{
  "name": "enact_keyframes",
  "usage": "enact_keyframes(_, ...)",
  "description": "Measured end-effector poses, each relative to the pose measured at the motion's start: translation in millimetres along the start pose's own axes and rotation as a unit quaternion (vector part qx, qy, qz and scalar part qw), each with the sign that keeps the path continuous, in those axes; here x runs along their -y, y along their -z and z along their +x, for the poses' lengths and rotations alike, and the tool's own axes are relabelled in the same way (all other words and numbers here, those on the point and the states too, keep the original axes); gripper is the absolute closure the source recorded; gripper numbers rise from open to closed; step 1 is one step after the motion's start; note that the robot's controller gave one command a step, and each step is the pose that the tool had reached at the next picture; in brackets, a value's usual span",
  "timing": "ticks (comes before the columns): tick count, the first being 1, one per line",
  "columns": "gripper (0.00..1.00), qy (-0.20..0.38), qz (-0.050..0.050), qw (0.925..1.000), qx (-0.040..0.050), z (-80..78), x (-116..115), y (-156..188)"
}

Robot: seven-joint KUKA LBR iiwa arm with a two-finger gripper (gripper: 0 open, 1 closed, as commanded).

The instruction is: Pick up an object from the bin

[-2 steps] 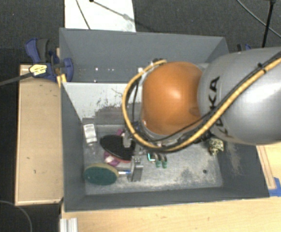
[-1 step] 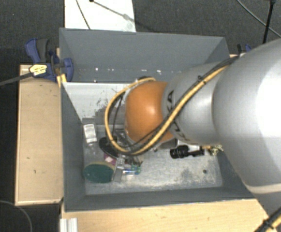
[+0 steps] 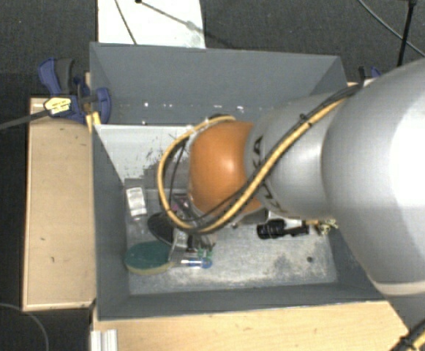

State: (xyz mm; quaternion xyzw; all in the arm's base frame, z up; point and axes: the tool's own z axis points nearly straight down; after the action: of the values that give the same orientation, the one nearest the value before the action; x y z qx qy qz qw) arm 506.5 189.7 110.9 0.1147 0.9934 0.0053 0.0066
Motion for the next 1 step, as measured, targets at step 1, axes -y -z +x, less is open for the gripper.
enact_keyframes(1,1.0,0.016,0.002,0.9999,-0.001,-17.2,-42.9,105.5)
